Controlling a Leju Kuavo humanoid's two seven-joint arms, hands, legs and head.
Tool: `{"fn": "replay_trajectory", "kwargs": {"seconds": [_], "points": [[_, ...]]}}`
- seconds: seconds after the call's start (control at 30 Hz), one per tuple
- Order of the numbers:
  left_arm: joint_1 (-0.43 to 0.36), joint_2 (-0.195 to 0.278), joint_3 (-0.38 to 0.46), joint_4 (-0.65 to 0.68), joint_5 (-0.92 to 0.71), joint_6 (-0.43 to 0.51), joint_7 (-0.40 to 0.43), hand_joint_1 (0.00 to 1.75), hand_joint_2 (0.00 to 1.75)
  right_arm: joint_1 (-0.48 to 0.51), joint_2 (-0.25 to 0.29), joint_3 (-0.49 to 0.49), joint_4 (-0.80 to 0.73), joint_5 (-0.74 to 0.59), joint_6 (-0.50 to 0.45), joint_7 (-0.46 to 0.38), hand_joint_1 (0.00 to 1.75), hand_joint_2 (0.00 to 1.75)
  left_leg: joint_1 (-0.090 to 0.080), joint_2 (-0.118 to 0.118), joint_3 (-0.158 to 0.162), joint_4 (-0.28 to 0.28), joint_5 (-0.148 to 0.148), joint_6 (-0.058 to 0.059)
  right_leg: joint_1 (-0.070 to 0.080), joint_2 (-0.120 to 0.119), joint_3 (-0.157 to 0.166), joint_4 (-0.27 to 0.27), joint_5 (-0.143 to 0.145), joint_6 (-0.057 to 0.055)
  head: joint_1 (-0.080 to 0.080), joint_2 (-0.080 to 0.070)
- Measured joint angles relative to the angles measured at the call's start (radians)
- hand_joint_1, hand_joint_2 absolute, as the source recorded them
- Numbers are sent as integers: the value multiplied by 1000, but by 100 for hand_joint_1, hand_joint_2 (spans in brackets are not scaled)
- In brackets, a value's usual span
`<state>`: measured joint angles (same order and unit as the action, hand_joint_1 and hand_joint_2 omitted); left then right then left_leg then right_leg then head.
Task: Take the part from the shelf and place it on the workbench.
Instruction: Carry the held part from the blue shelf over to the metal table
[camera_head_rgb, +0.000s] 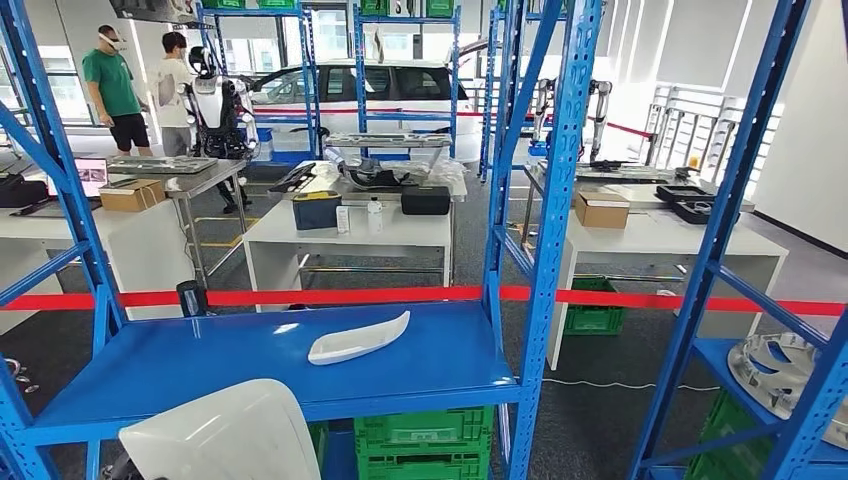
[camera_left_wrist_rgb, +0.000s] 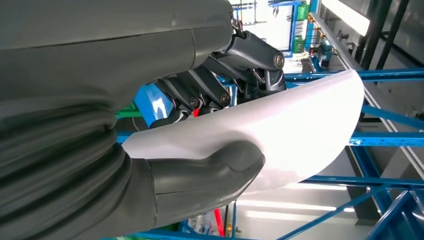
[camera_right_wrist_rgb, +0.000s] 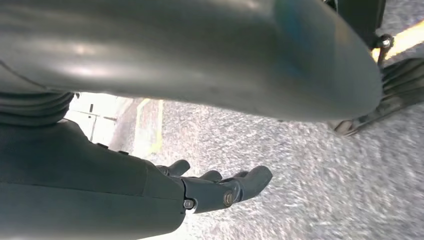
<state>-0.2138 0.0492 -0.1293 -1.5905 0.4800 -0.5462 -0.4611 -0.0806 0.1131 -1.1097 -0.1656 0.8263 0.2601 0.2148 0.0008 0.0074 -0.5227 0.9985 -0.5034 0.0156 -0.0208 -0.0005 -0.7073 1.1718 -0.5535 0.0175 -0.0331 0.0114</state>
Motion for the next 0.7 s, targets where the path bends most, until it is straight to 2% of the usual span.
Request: {"fn": "replay_trajectory", "kwargs": {"seconds": [0.03,0.07,0.1,0.13,0.17,0.2,0.23,0.27,0.3,0.37,0.4,0.43,0.47,0.53,0.57,0.6,0.63,0.67,0.7], "points": [[1,0,0,1,-2,1,-1,175,175,0,1,0,0,0,0,0,0,0,-3,0,-14,1,12,3,2,0,-14,66,-40,-1,0,0],[3,0,0,2,-6,3,-2,175,175,-1,2,0,0,0,0,0,0,0,-6,0,-29,3,24,3,5,0,-20,118,-56,-3,0,0],[5,0,0,3,-14,8,-5,175,175,-1,2,0,0,0,0,0,0,0,-8,0,-46,6,35,4,8,0,-13,144,-48,-6,0,0],[7,0,0,4,-26,16,-10,175,175,-1,2,0,0,0,0,0,0,0,-10,0,-63,10,45,3,12,0,11,135,-23,-11,0,0],[8,0,0,4,-42,27,-15,175,175,-1,2,0,0,-1,-1,0,0,0,-11,0,-79,15,53,1,16,0,53,91,4,-16,0,0],[8,0,0,4,-58,37,-20,175,175,-2,2,-1,0,-1,-1,0,0,0,-11,1,-92,21,61,-1,20,0,107,23,16,-23,1,0],[7,0,0,4,-71,46,-24,175,175,-3,2,-1,0,-2,0,-1,0,0,-12,1,-103,27,68,-5,25,1,159,-52,14,-30,0,0],[5,0,0,4,-82,53,-26,175,175,-5,3,-1,0,-2,0,-1,0,0,-13,1,-109,30,75,-10,28,2,196,-109,5,-37,0,0],[2,0,0,4,-89,57,-27,175,175,-6,3,-1,0,-3,0,-2,0,0,-13,2,-112,32,82,-16,30,3,214,-144,-6,-43,0,0],[-3,0,0,4,-100,63,-27,175,175,-7,5,-2,0,-3,1,-2,0,0,-12,2,-115,29,96,-28,31,3,210,-158,4,-53,1,0],[-4,-1,0,4,-102,65,-27,175,175,-7,7,-3,0,-3,1,-2,0,0,-10,0,-121,33,90,-34,30,1,204,-162,14,-59,1,0],[-4,-1,0,3,-104,66,-26,175,175,-7,8,-4,0,-3,0,-2,0,0,-9,-2,-130,49,66,-40,28,-1,196,-166,26,-65,1,0],[-2,0,1,2,-105,67,-26,175,175,-7,9,-6,0,-2,0,-3,0,0,-7,-3,-142,83,25,-46,25,-2,185,-169,38,-70,1,0],[5,1,2,1,-106,67,-27,175,175,-7,9,-11,0,0,-2,-6,0,0,-2,-5,-169,197,-69,-57,25,-4,159,-168,60,-74,0,0],[10,2,5,1,-106,66,-29,175,175,-6,9,-12,0,2,-2,-8,0,0,1,-5,-176,253,-93,-61,25,-4,145,-167,72,-73,0,0],[14,2,7,1,-105,64,-30,175,175,-6,9,-13,0,5,-2,-8,0,0,4,-5,-174,288,-92,-64,25,-4,129,-165,83,-71,0,0],[17,2,10,1,-104,63,-30,175,175,-6,9,-13,0,8,-2,-8,0,0,7,-5,-158,294,-70,-66,25,-5,113,-162,94,-69,0,0],[18,2,12,0,-103,62,-29,175,175,-6,9,-13,0,10,-2,-7,0,0,9,-5,-126,266,-40,-67,25,-6,98,-159,105,-65,0,0],[18,2,14,-2,-103,61,-28,175,175,-6,9,-13,0,13,-2,-7,0,0,11,-5,-79,210,-20,-67,24,-6,83,-155,115,-62,1,0]]}}
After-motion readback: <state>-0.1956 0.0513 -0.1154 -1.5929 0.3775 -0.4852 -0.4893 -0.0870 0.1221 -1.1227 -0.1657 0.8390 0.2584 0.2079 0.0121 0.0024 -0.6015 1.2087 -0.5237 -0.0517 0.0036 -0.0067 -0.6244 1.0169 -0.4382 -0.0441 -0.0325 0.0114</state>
